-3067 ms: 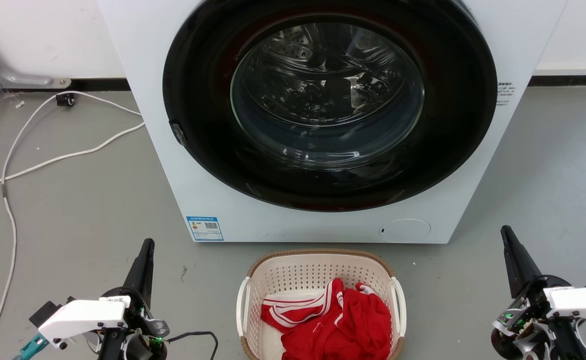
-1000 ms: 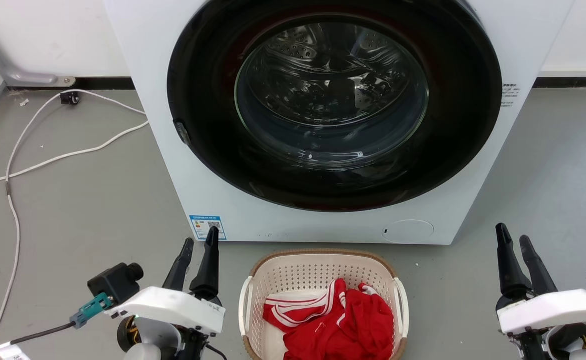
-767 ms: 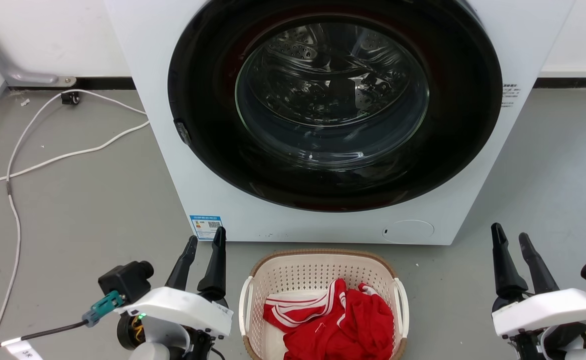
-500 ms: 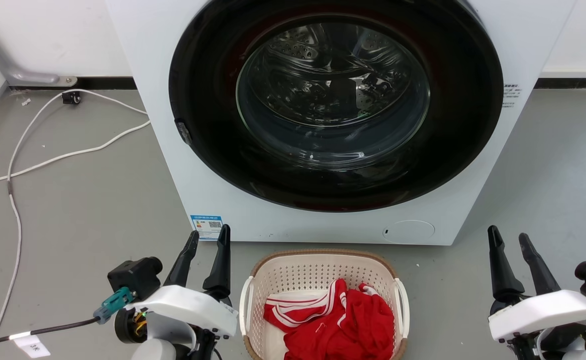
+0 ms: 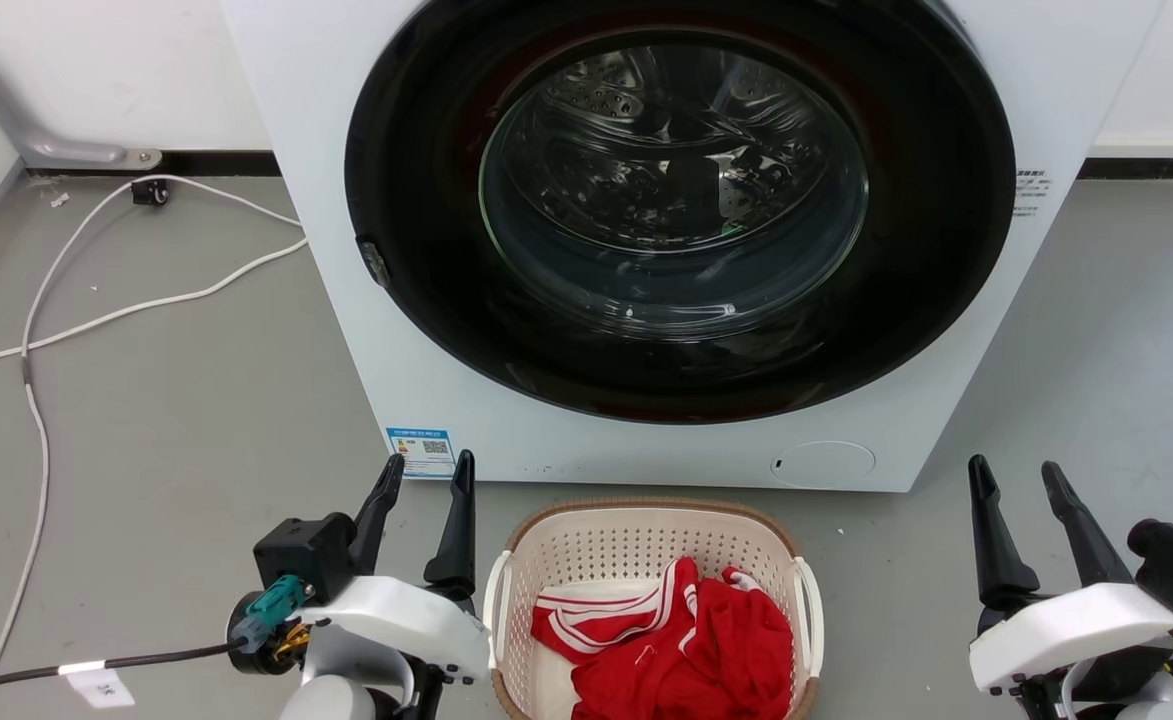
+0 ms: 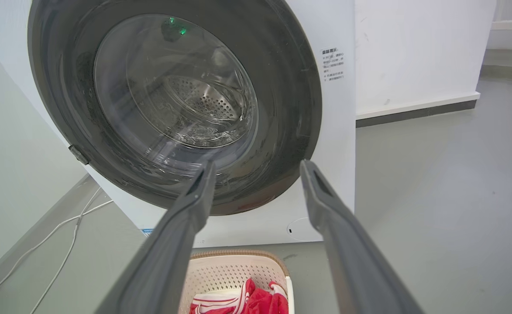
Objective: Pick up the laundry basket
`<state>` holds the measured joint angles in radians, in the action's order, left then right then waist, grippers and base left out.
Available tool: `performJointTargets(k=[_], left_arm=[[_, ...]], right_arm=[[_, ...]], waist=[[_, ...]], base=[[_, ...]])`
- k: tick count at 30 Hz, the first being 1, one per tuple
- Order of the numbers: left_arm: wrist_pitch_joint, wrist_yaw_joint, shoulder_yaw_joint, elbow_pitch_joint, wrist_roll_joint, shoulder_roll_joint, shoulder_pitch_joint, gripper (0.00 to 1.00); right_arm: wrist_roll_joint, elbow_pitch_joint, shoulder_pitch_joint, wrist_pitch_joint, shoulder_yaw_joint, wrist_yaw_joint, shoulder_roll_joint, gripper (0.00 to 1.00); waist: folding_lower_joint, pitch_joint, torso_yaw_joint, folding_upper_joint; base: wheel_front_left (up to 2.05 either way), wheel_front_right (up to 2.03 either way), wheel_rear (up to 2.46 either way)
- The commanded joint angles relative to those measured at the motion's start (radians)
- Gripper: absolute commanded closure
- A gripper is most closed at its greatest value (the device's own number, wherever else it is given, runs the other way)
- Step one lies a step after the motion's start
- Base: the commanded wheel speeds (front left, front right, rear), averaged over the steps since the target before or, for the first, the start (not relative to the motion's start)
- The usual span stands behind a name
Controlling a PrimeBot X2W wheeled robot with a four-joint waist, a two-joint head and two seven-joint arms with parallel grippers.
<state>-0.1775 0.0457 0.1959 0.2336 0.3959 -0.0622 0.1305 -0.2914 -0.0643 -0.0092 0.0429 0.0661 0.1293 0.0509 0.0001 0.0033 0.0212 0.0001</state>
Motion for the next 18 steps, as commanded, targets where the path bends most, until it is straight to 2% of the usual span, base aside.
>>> performJointTargets(k=[1, 18], left_arm=[[-0.009, -0.005, 0.004, -0.004, -0.028, -0.006, 0.024, 0.00], [-0.045, -0.018, 0.016, 0.019, -0.163, -0.001, 0.021, 0.00]], right_arm=[[0.029, 0.013, 0.006, 0.000, 0.002, 0.002, 0.000, 0.00], [0.165, 0.025, 0.027, 0.003, -0.003, 0.002, 0.000, 0.00]], waist=[[-0.0001, 0.000, 0.001, -0.0001], [-0.0001, -0.003, 0.004, -0.0001]], base=[[0.00, 0.00, 0.00], [0.00, 0.00, 0.00]])
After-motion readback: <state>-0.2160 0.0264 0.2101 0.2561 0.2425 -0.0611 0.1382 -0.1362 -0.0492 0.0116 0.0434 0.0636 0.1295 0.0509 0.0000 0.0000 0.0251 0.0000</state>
